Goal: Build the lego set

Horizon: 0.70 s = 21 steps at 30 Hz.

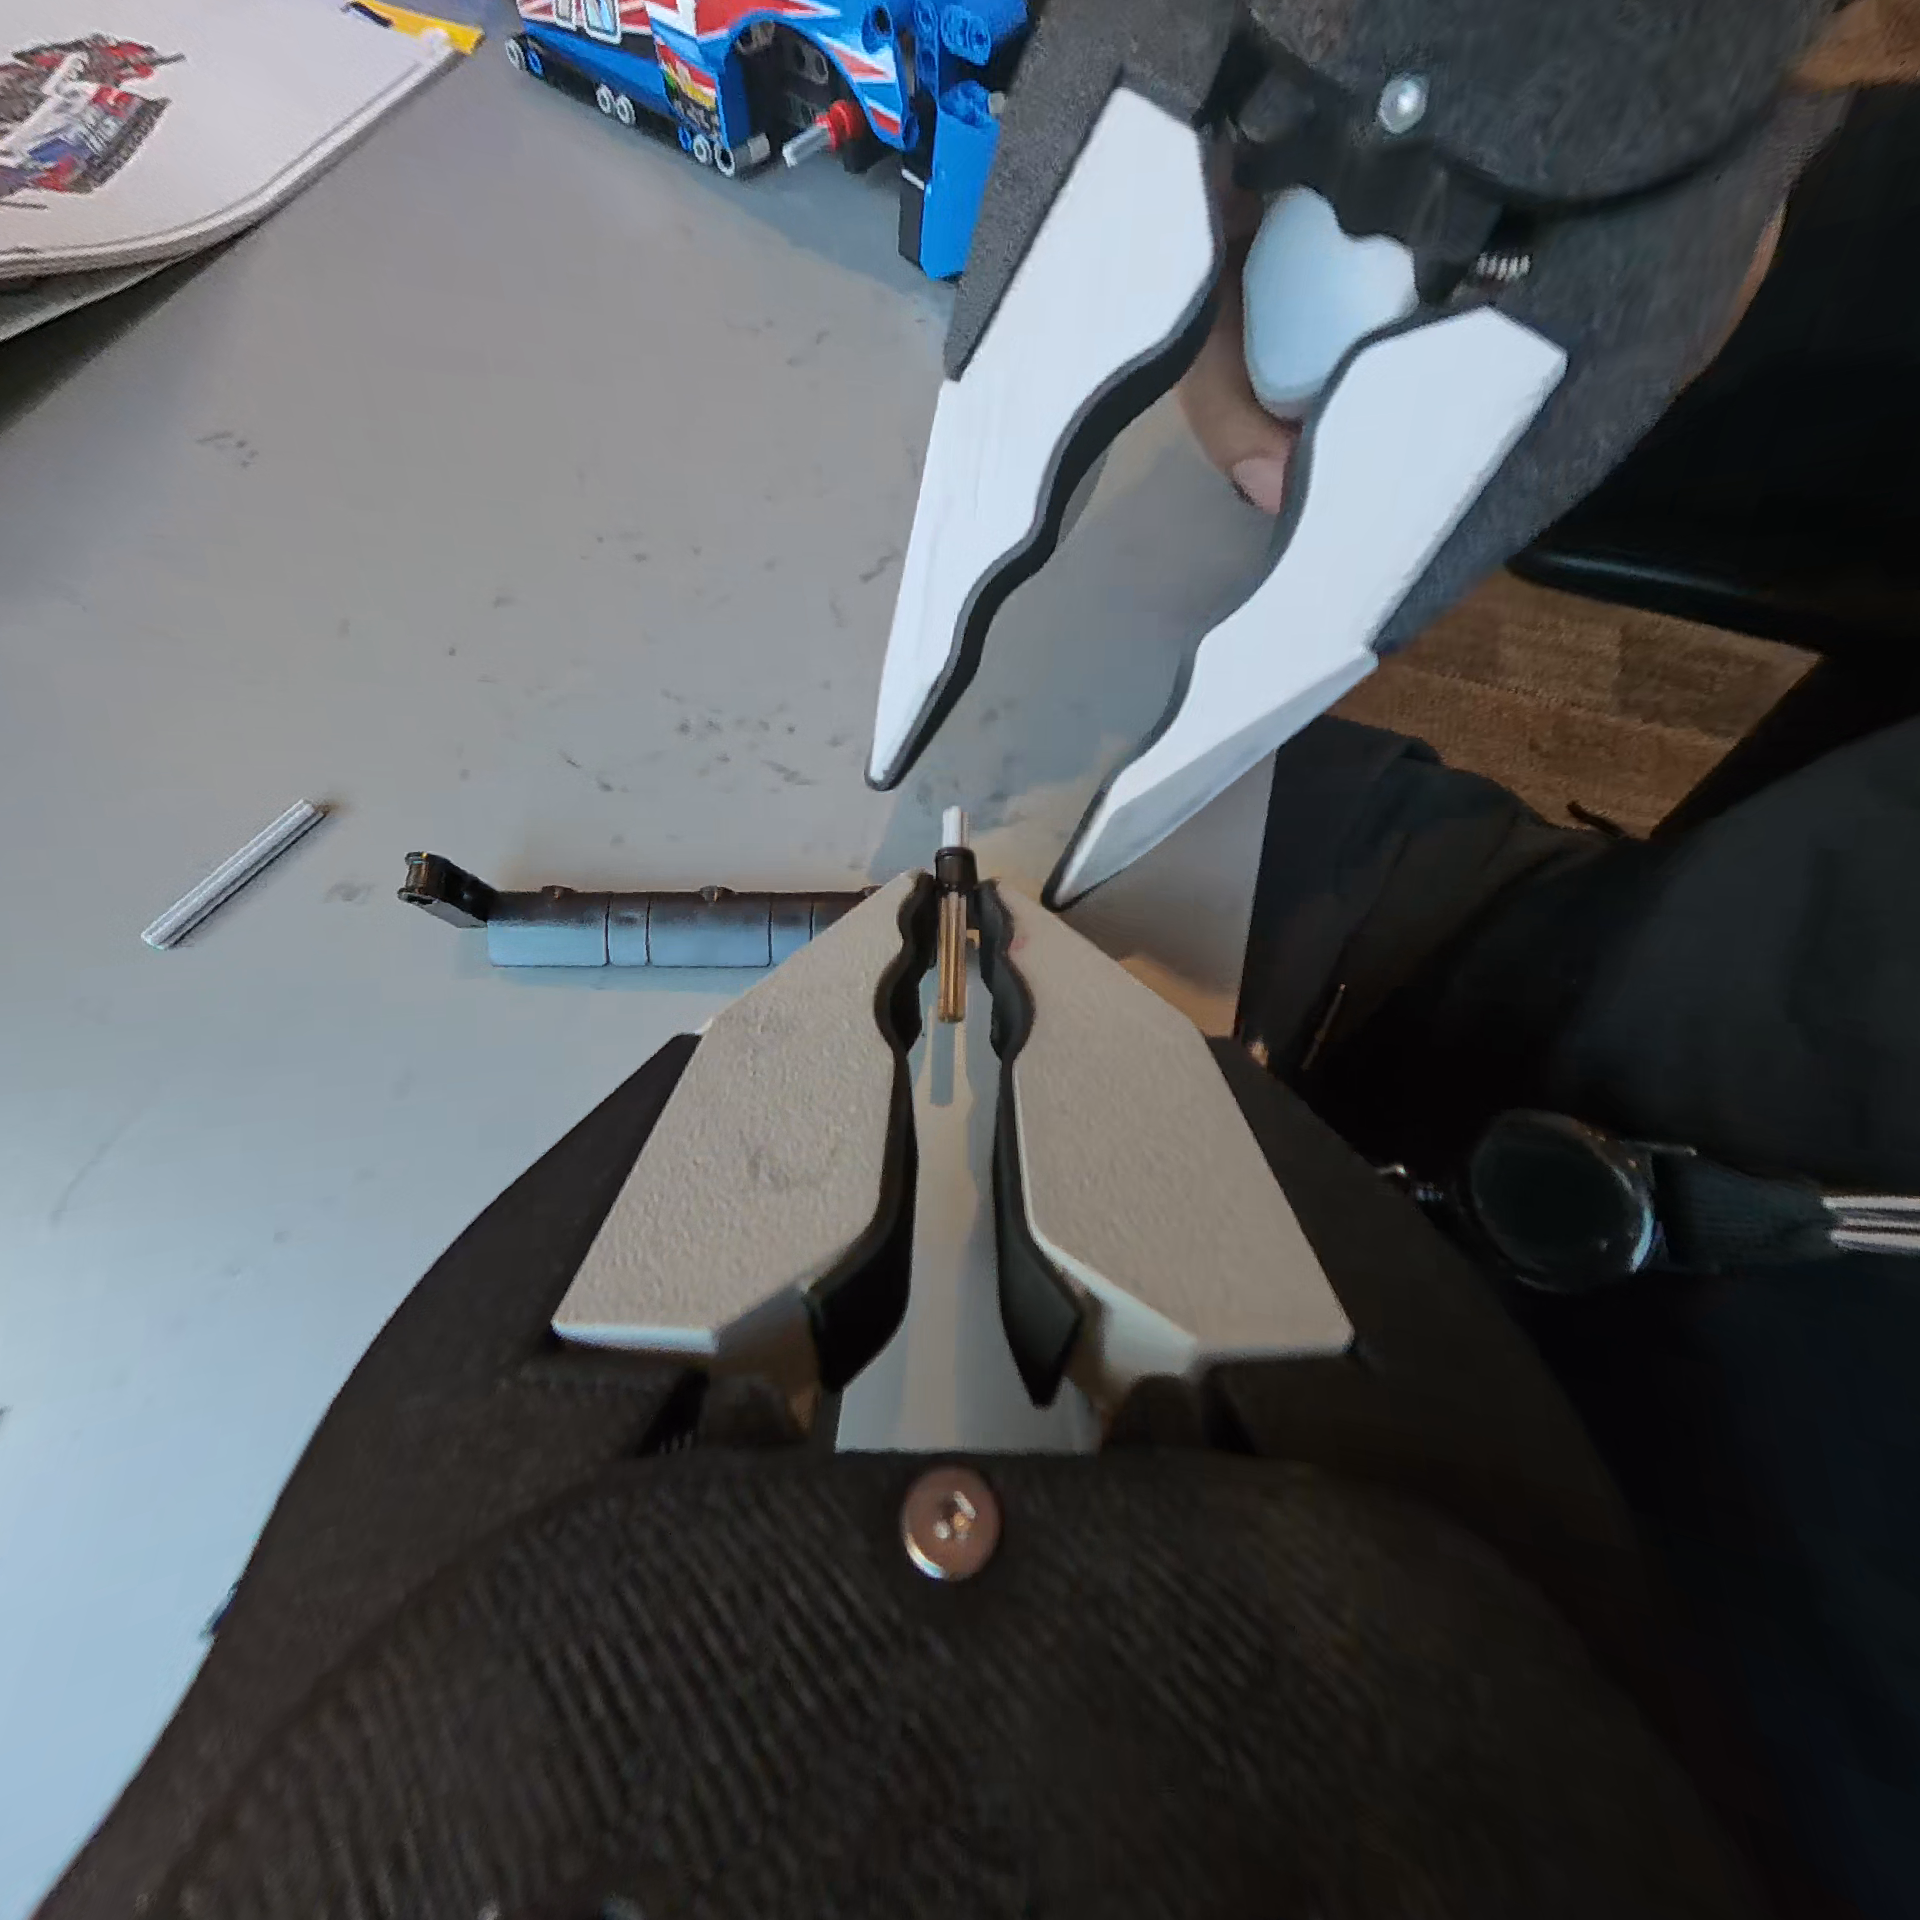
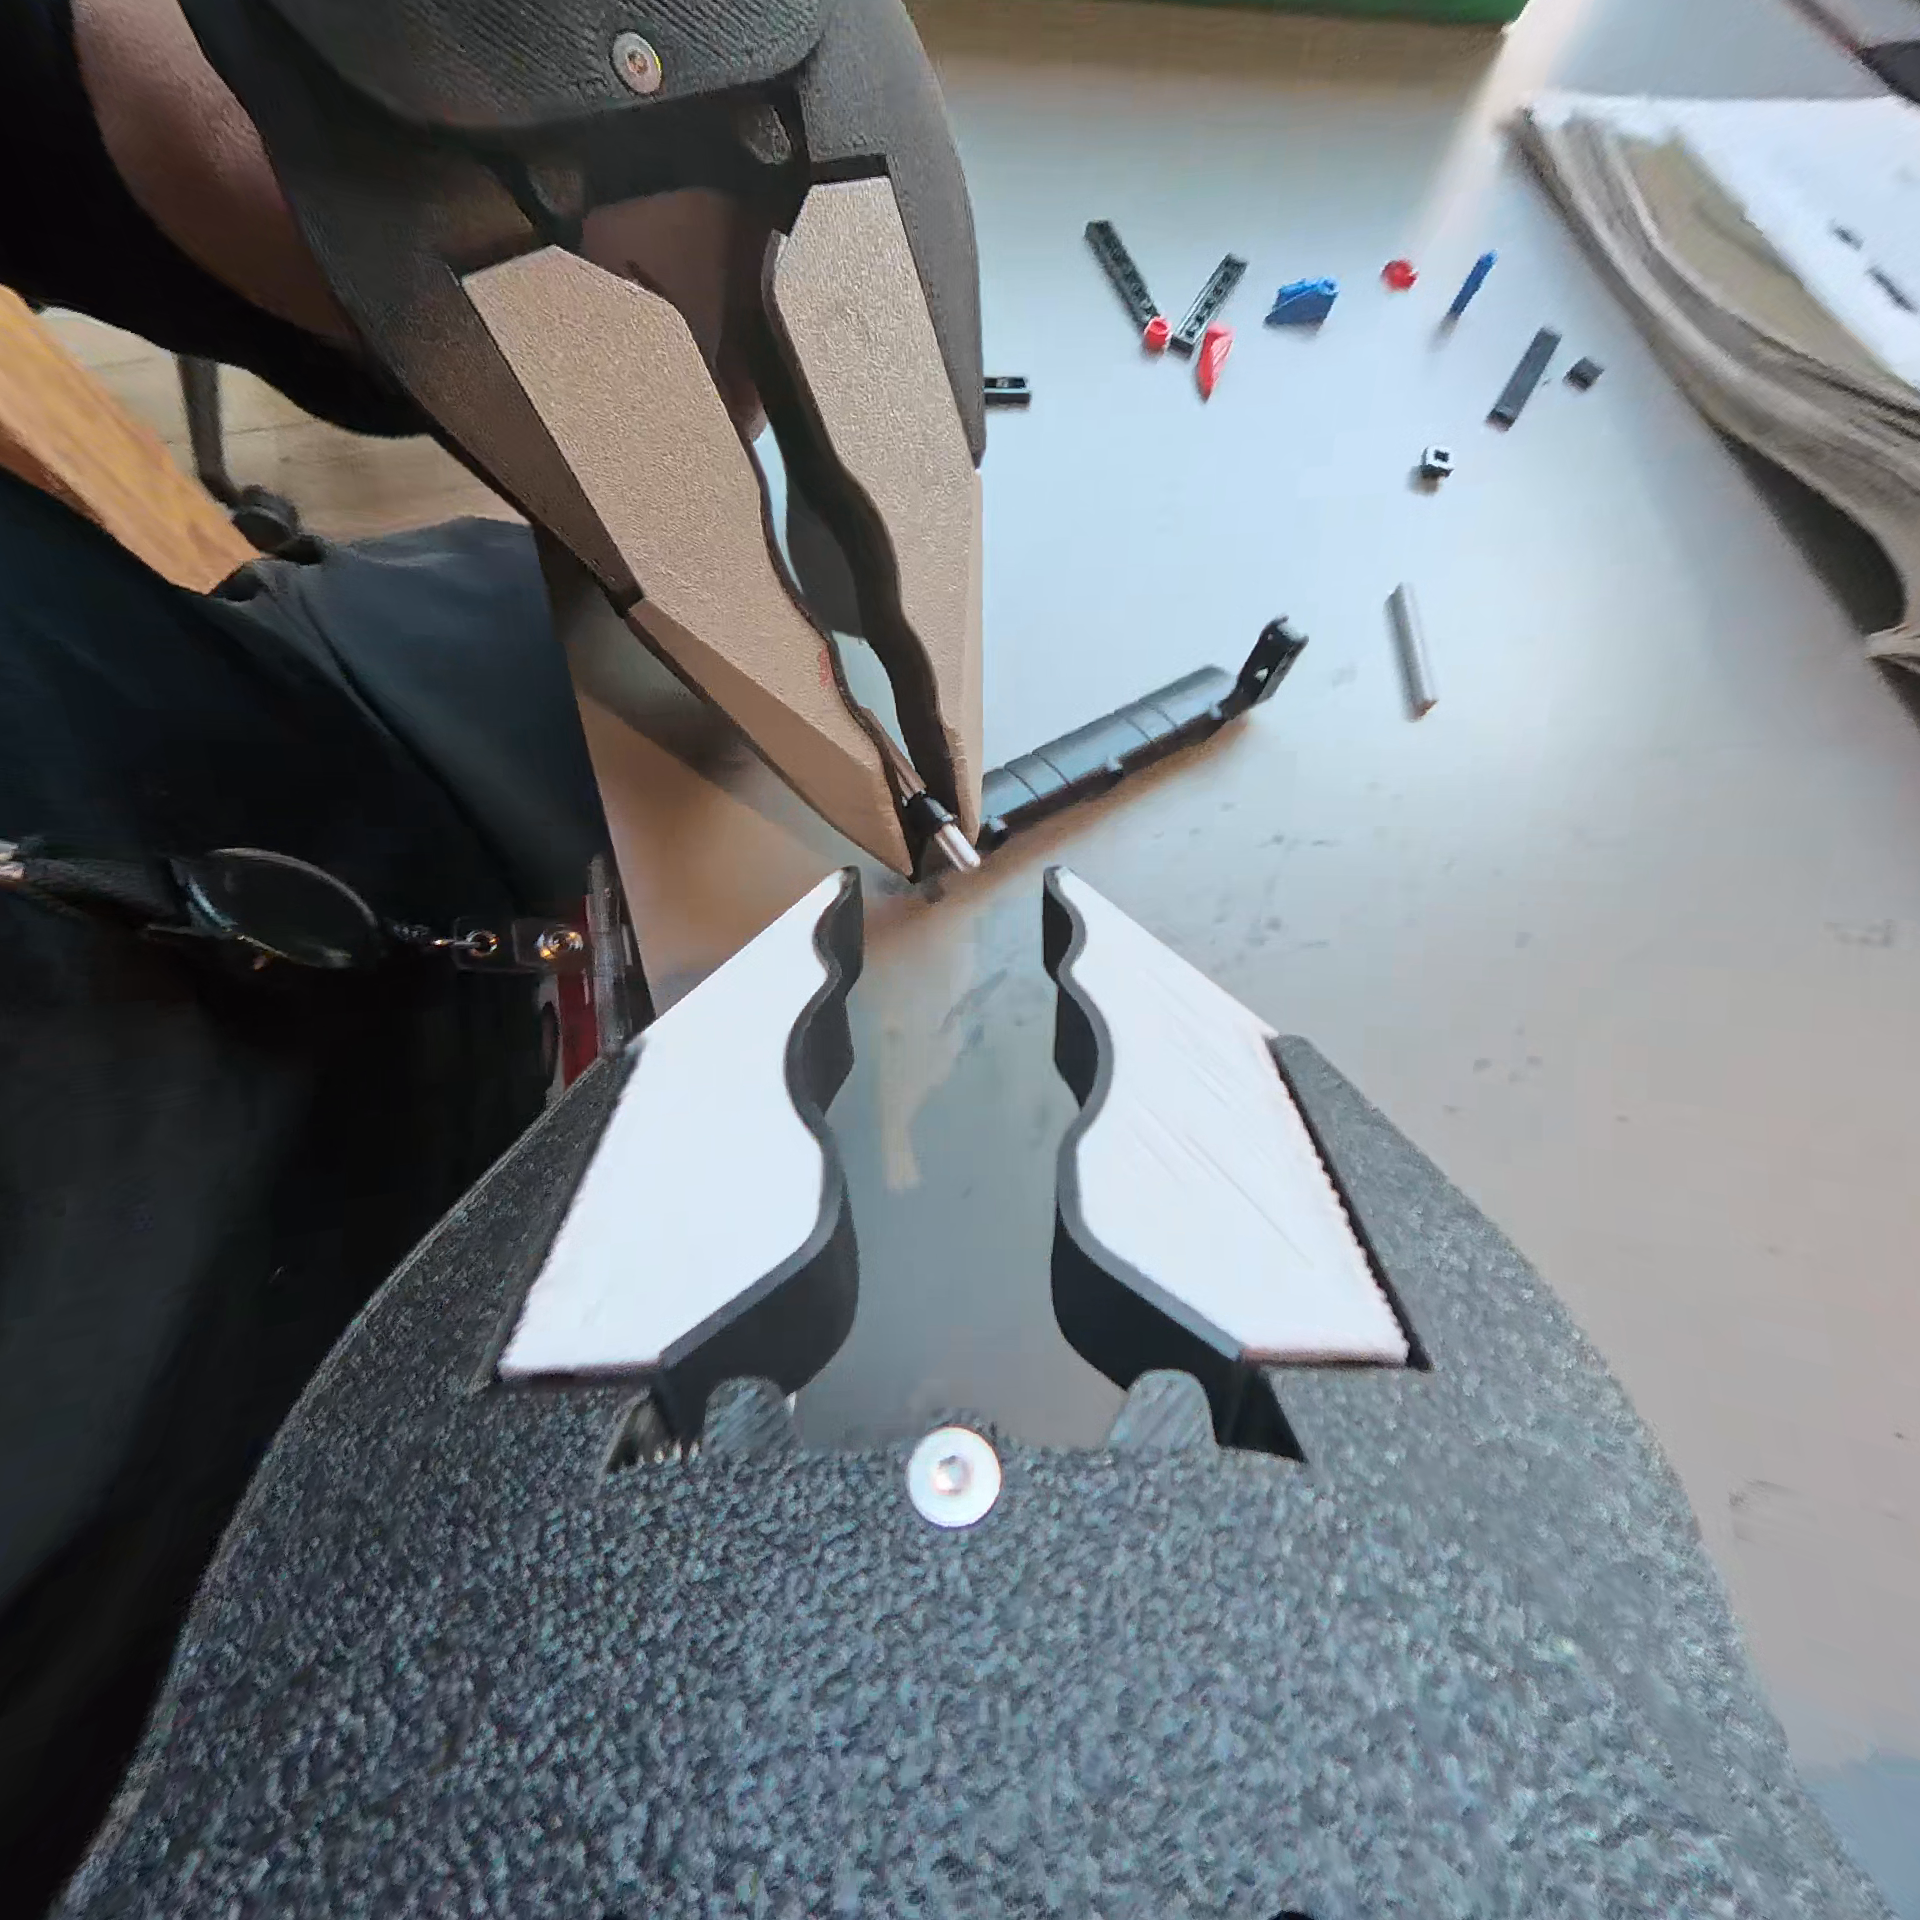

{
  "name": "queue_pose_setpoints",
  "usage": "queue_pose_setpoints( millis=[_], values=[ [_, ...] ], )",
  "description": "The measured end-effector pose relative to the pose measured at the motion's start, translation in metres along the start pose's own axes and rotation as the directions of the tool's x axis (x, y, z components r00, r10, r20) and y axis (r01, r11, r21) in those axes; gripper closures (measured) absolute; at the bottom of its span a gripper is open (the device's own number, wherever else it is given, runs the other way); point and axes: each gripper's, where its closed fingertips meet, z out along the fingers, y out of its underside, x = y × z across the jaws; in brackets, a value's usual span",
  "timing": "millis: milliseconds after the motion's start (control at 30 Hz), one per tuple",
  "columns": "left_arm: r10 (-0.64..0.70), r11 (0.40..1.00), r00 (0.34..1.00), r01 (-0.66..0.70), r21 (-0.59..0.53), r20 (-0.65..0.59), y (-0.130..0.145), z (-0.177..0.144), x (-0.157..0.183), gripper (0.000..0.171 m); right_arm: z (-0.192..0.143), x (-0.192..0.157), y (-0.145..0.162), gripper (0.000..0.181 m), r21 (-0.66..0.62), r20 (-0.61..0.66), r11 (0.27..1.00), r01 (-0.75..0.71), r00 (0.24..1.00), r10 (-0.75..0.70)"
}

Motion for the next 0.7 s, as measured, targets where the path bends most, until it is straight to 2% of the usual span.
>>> queue_pose_setpoints(
  millis=[367, 700],
  values=[
    [-0.196, 0.974, 0.980, 0.199, 0.107, -0.033, -0.018, -0.001, -0.009, 0.166, -0.002, 0.008, -0.007, 0.148, 0.054, -0.065, 0.999, 0.001, 0.998, 0.002],
    [-0.297, 0.949, 0.955, 0.297, 0.106, -0.022, -0.031, 0.012, -0.016, 0.169, -0.014, 0.023, -0.004, 0.148, 0.093, -0.049, 0.984, -0.155, 0.986, 0.160]
  ],
)
